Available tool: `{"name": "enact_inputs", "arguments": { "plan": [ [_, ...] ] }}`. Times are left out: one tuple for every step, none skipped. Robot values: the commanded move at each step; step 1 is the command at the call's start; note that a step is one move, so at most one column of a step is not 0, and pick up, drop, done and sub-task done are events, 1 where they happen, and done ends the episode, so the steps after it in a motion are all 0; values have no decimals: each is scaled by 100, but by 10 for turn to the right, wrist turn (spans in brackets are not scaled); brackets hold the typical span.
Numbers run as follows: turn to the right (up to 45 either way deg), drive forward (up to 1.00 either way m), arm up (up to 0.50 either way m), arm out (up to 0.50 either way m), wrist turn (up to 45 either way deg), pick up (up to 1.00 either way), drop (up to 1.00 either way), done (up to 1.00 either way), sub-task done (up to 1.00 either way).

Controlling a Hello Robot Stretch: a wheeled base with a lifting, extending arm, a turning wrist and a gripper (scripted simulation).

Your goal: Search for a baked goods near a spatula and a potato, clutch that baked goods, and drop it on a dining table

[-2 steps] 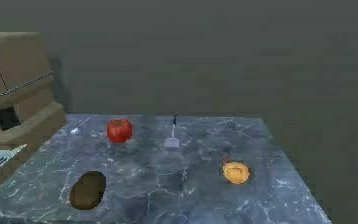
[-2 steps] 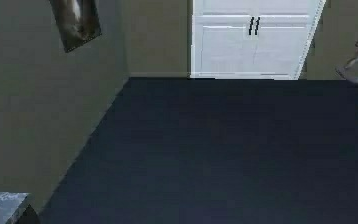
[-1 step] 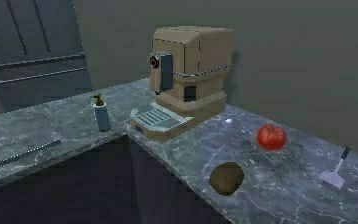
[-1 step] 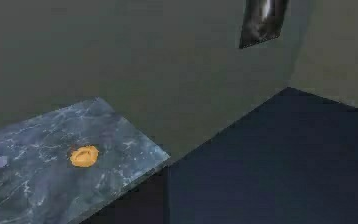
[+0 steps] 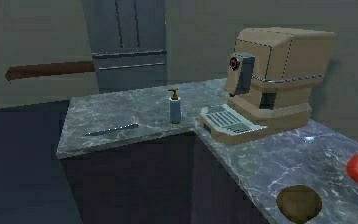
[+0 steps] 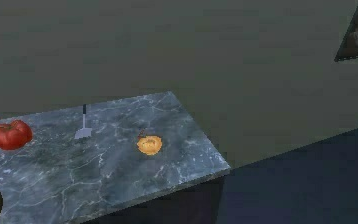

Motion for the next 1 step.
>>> {"name": "enact_inputs", "arguments": {
  "plan": [
    [0,0,50,0,0,0,0,0,0]
  ]
}}
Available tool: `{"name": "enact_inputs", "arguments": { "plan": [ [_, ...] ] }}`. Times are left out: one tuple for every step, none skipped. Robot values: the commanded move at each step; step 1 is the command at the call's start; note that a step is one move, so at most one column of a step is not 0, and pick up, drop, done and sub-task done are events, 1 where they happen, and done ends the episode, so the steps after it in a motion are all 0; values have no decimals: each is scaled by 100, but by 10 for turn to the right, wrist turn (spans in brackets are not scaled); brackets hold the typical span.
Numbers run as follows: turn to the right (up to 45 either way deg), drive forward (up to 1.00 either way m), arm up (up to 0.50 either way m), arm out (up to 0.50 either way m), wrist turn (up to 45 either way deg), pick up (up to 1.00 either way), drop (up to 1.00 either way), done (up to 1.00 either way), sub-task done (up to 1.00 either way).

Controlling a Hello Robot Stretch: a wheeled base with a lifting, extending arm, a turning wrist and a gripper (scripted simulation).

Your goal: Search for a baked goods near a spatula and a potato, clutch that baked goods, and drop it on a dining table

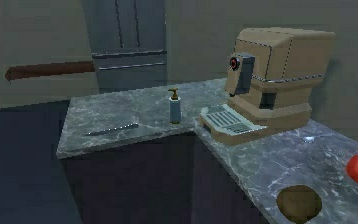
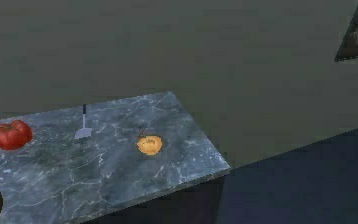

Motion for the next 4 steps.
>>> {"name": "enact_inputs", "arguments": {
  "plan": [
    [0,0,38,0,0,0,0,0,0],
    [0,0,0,22,0,0,0,0,0],
    [0,0,0,0,450,0,0,0,0],
    [0,0,0,0,450,0,0,0,0]
  ]
}}
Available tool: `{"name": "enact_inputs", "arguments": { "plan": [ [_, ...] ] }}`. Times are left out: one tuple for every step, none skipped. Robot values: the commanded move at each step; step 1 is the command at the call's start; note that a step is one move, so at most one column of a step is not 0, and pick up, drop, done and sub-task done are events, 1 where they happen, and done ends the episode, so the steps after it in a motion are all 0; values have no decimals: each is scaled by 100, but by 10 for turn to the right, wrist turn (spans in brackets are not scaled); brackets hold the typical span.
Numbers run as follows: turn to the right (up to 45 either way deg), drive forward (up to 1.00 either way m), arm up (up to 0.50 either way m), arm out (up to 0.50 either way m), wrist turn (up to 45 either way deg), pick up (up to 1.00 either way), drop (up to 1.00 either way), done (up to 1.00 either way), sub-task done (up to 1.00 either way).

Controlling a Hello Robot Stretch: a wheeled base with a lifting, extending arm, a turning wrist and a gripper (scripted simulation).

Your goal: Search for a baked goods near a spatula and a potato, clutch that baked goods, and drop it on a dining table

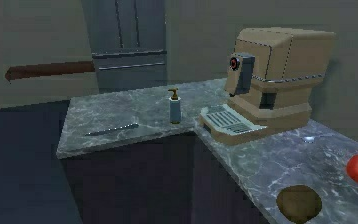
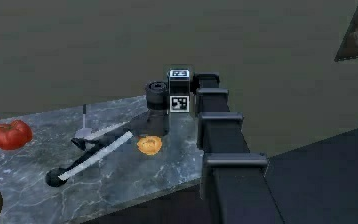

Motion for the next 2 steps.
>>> {"name": "enact_inputs", "arguments": {
  "plan": [
    [0,0,0,0,450,0,0,0,0],
    [0,0,0,0,300,0,0,0,0]
  ]
}}
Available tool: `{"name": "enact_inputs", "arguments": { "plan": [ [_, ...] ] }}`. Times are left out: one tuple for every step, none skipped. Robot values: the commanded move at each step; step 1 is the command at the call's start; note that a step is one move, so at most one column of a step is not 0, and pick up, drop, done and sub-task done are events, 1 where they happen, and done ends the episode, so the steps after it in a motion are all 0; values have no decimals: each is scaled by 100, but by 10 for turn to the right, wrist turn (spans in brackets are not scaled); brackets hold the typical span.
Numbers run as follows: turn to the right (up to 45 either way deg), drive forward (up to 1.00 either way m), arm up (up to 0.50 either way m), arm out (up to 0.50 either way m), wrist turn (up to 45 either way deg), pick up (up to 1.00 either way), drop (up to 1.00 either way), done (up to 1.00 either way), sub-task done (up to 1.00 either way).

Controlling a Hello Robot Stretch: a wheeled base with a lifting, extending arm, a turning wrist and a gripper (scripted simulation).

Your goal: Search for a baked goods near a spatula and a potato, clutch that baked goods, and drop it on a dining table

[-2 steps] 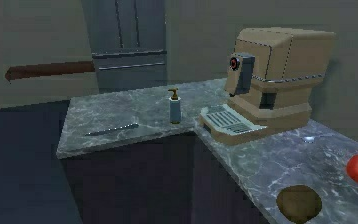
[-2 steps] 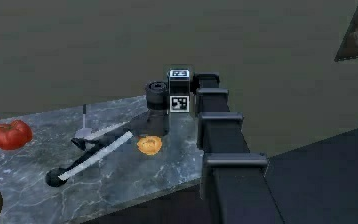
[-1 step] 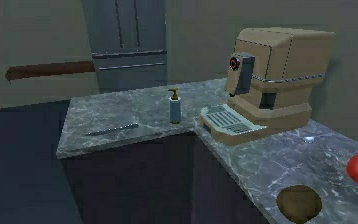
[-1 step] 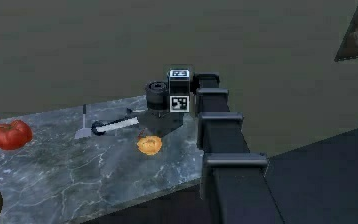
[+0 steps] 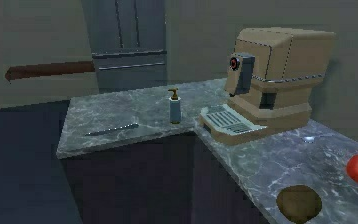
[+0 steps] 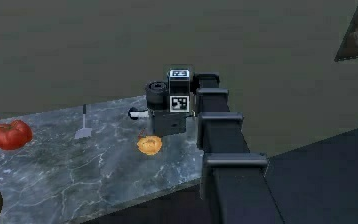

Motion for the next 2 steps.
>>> {"name": "enact_inputs", "arguments": {
  "plan": [
    [0,0,-12,0,0,0,0,0,0],
    [0,0,0,0,0,100,0,0,0]
  ]
}}
